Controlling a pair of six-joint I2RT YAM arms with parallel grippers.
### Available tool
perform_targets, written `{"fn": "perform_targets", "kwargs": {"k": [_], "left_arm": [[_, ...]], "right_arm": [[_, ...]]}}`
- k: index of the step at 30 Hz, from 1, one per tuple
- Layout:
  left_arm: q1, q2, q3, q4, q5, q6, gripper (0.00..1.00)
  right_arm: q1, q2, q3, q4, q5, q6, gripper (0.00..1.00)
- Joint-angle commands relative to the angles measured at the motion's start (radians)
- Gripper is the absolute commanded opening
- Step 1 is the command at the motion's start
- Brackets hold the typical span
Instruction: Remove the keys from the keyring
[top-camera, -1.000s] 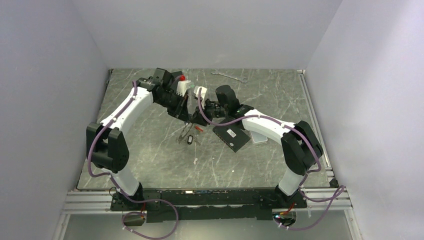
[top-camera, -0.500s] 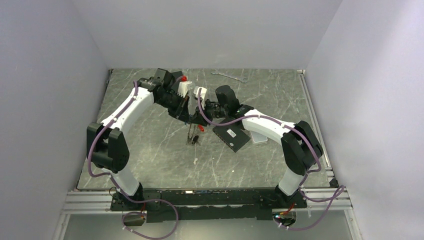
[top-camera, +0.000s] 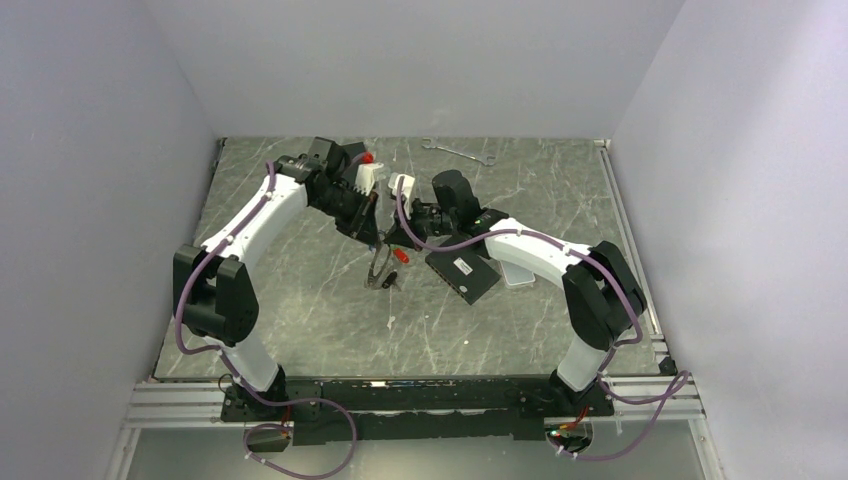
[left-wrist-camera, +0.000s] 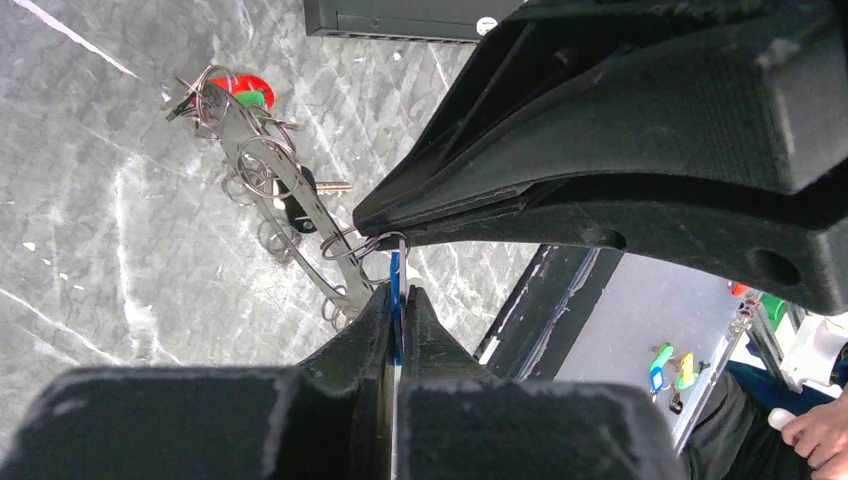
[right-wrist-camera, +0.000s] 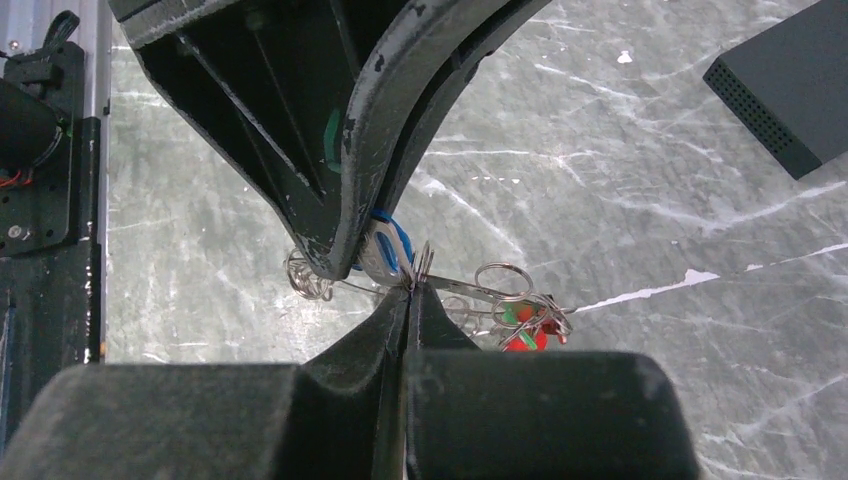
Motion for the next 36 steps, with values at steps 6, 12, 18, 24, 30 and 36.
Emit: {"fn": "perform_targets", "kwargs": {"k": [6, 12, 18, 24, 30, 36], "left_arm": [[0.077, -0.044, 0.007, 0.049, 0.003, -0.064, 0.00], [0.084, -0.037, 0.004, 0.062, -0.032, -0.077, 0.00], [0.100, -0.027, 0.005, 0.077, -0.093, -0.096, 0.00], [0.202, 0.065, 0.043, 0.032, -0.261, -0.044, 0.00], [0.263, 0.112, -0.030, 0.072, -0.361, 0.021, 0.00], [0.335, 0.141, -0.108, 0.125, -0.380, 0.064, 0.00]], "right_arm": [[-0.002, -0.030, -0.010, 0.043, 0.034, -0.006, 0.00], [-0.004, -0.034, -0.015, 0.053, 0.038, 0.006, 0.00], [-0.009, -0.037, -0.020, 0.063, 0.043, 0.022, 0.00], [-0.020, -0.043, -0.027, 0.079, 0.037, 0.049, 0.00], [-0.023, -0.044, -0.035, 0.091, 0.035, 0.063, 0.00], [-0.025, -0.043, -0.037, 0.094, 0.031, 0.067, 0.00]]}}
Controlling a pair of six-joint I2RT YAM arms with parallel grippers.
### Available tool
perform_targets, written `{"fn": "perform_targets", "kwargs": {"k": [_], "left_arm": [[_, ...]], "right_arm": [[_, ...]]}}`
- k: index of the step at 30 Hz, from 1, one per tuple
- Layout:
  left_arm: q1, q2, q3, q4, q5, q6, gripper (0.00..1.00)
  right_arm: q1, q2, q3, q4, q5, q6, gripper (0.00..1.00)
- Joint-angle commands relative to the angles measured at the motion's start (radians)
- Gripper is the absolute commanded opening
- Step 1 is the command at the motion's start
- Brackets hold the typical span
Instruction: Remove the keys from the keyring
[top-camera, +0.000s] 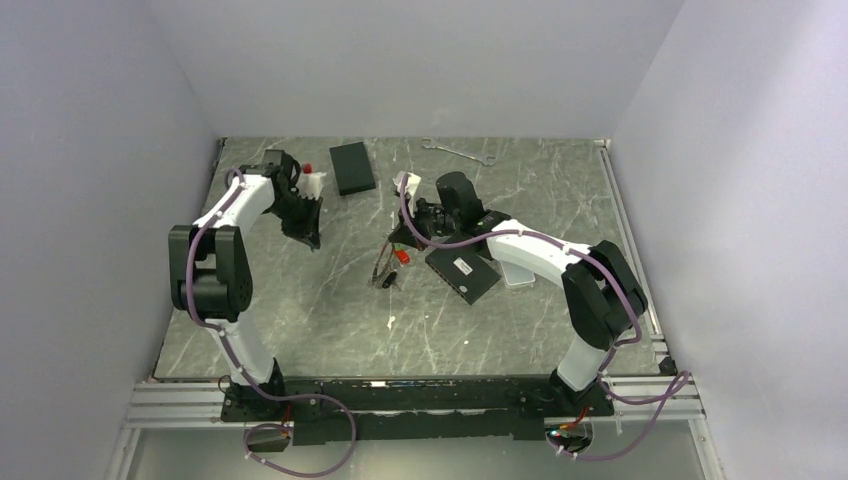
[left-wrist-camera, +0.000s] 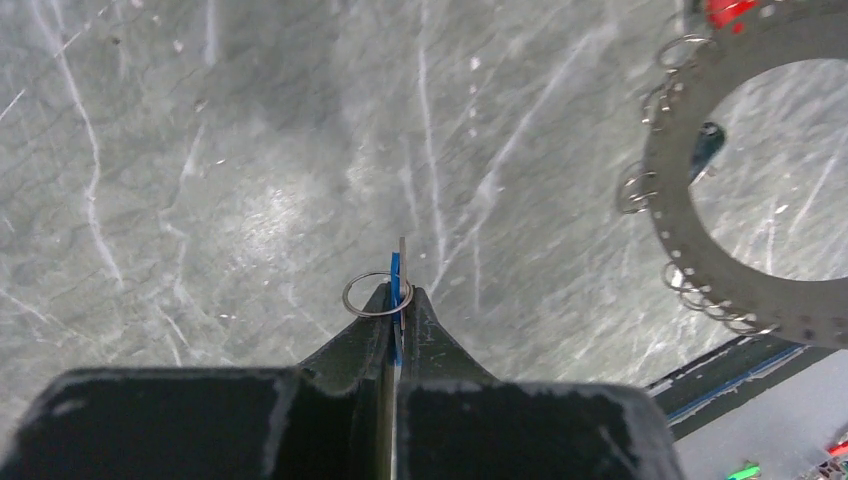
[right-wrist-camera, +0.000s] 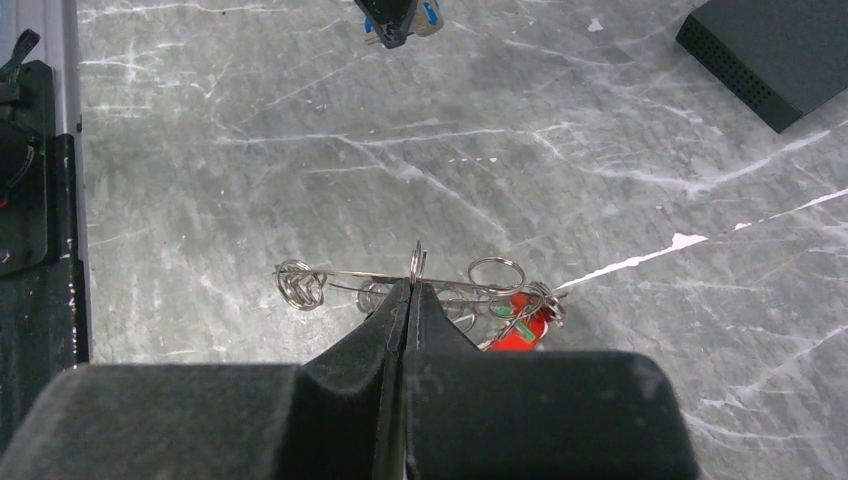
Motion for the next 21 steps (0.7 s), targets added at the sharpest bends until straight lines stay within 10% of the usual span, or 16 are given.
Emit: {"fn": "perform_targets", "kwargs": {"k": [1, 21], "left_arm": [[0.042, 0.027, -0.026, 0.047, -0.024, 0.064, 0.01], [0.124, 0.108, -0.087, 0.105, -0.096, 0.083, 0.11]], "right_arm": [[-0.004, -0.041, -0.004, 0.063, -0.012, 0.016, 0.00], [-0.004, -0.041, -0.004, 0.060, -0.014, 0.016, 0.00]]}}
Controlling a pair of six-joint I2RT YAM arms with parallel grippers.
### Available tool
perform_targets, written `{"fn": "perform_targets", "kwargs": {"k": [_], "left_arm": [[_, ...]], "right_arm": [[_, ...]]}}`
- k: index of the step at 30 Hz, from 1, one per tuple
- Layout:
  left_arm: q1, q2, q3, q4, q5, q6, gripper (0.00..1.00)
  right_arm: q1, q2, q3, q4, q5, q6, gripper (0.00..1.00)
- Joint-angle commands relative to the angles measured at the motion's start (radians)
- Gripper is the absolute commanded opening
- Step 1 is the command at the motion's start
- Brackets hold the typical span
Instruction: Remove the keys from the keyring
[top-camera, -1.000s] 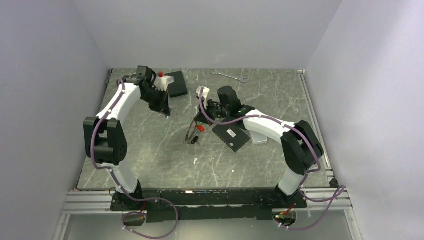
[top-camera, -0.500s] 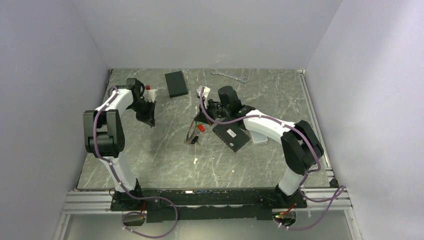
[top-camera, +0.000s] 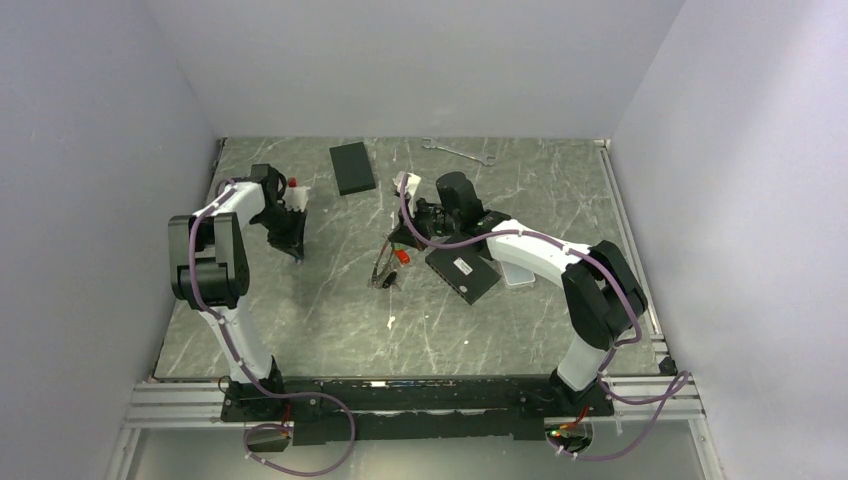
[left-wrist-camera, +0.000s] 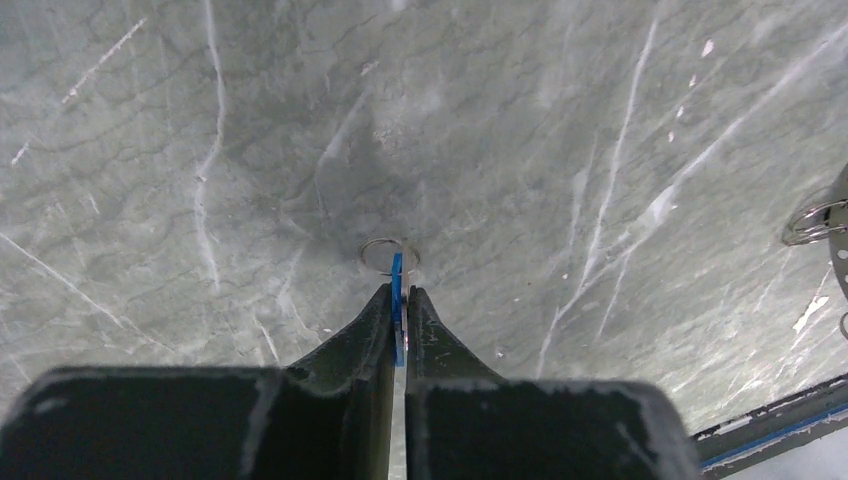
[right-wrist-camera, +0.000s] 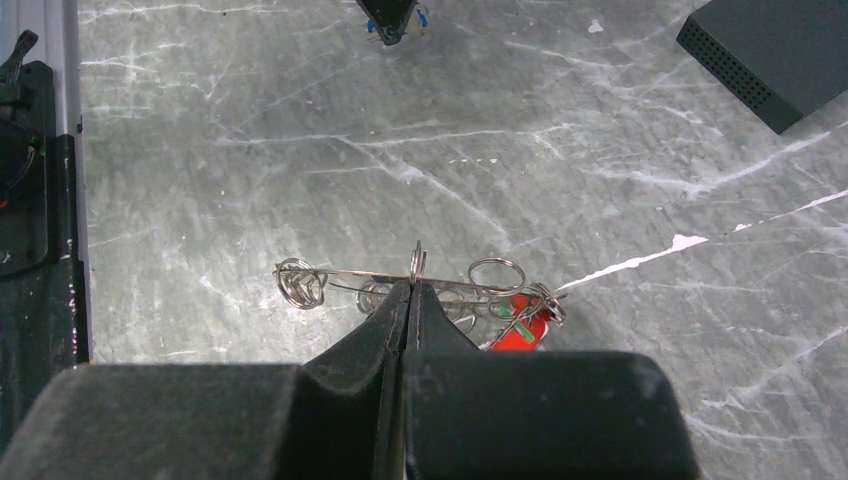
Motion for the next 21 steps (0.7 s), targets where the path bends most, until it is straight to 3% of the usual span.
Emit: {"fn": "perform_targets", "kwargs": {"k": [1, 9, 11, 13, 17, 21], "left_arm": [[0.012, 0.011, -0.010, 0.014, -0.036, 0.015, 0.11], [0.064, 0.025, -0.014, 0.021, -0.082, 0.021, 0.12], [0.068, 0.026, -0.016, 0.015, -0.075, 0.033, 0.24], [0.071, 0.015, -0.019, 0.006, -0.050, 0.044, 0.45], [0.073, -0.033, -0.016, -0.011, 0.013, 0.054, 0.75], [0.073, -0.100, 0.018, -0.046, 0.110, 0.077, 0.79]], "right_arm": [[-0.004, -0.040, -0.003, 0.057, -0.015, 0.014, 0.00], [-0.004, -0.039, -0.003, 0.057, -0.015, 0.017, 0.00], [-0.004, -0.039, -0.004, 0.059, -0.014, 0.018, 0.00], [-0.004, -0.039, -0.004, 0.059, -0.013, 0.019, 0.00], [-0.004, -0.034, -0.002, 0.059, -0.011, 0.023, 0.00], [-0.004, -0.031, -0.004, 0.064, -0.012, 0.030, 0.00]]}}
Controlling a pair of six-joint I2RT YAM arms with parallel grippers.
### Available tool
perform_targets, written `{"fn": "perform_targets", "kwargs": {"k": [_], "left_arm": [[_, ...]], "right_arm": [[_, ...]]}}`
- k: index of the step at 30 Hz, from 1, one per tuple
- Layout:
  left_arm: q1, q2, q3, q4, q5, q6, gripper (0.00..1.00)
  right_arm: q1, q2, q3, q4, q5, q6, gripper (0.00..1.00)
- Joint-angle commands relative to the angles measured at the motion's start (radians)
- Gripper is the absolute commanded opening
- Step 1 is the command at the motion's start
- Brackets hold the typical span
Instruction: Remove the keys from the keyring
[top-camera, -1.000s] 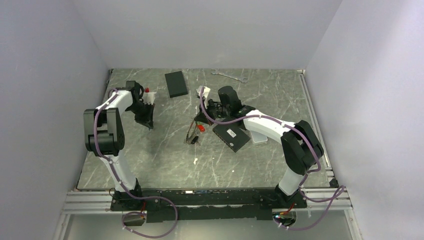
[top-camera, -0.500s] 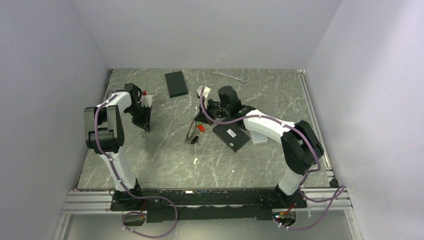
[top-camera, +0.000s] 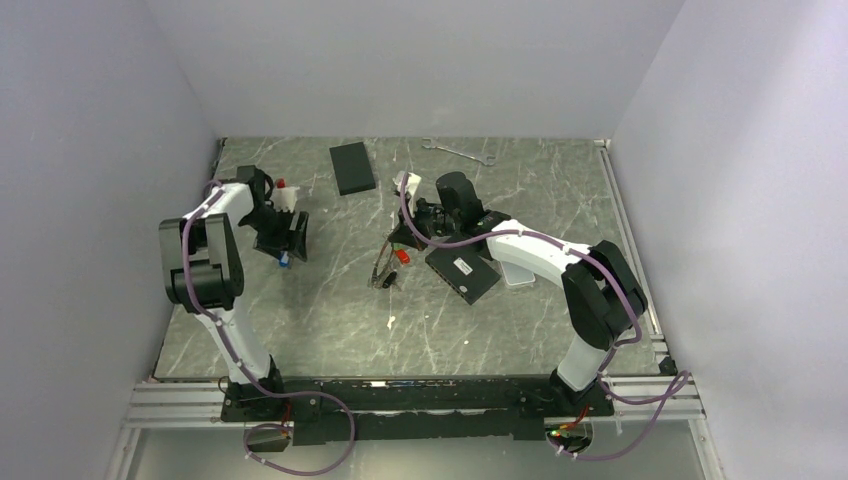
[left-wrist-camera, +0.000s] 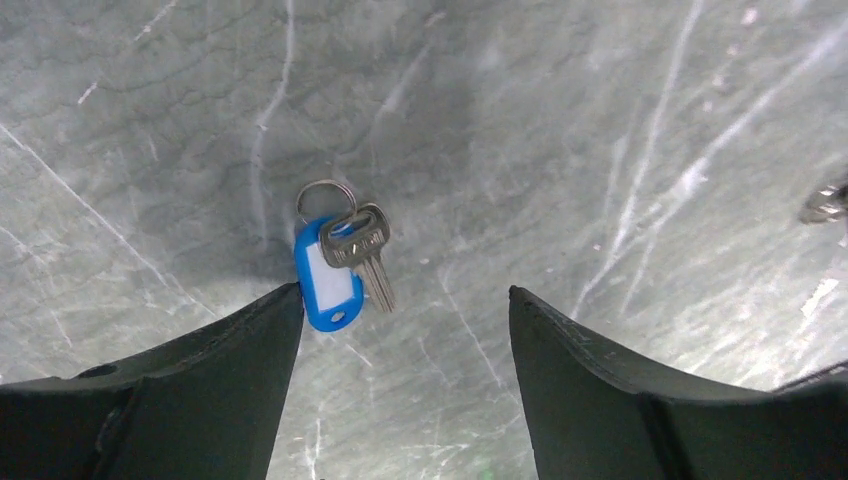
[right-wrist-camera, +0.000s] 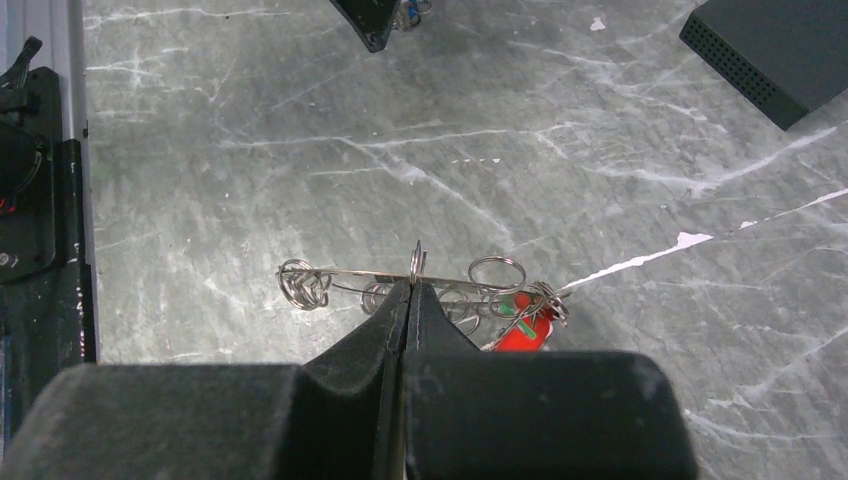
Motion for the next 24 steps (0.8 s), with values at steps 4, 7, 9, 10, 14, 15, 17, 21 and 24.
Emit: {"fn": "perform_targets", "kwargs": {"k": [4, 7, 9, 10, 14, 15, 17, 21, 24], "left_arm": [[0.005, -0.181, 0.038, -0.056, 0.298, 0.074, 0.79], [0.004, -0.250, 0.014, -0.053, 0.474, 0.068, 0.78], [-0.002, -0.295, -0.015, -0.028, 0.585, 0.047, 0.77], [-0.009, -0.321, -0.036, -0.005, 0.612, 0.029, 0.77], [-0.069, -0.457, -0.155, 0.154, 0.642, -0.074, 0.77], [-0.090, -0.492, -0.195, 0.213, 0.640, -0.110, 0.77], [-0.153, -0.549, -0.263, 0.318, 0.611, -0.168, 0.76], [-0.197, -0.548, -0.337, 0.456, 0.617, -0.318, 0.73], [-0.223, -0.527, -0.364, 0.512, 0.605, -0.353, 0.71]], "right_arm": [[-0.004, -0.028, -0.003, 0.067, -0.008, 0.031, 0.00], [-0.004, -0.024, -0.003, 0.071, -0.004, 0.041, 0.00], [-0.004, -0.019, -0.003, 0.073, -0.006, 0.046, 0.00], [-0.004, -0.018, -0.004, 0.076, -0.005, 0.049, 0.00], [-0.004, -0.014, -0.004, 0.082, 0.004, 0.060, 0.00], [-0.004, -0.013, -0.003, 0.082, 0.006, 0.063, 0.00], [-0.004, -0.011, -0.003, 0.084, 0.010, 0.070, 0.00], [-0.004, -0.005, 0.002, 0.089, 0.011, 0.092, 0.00], [-0.004, -0.003, 0.002, 0.095, 0.013, 0.099, 0.00]]}}
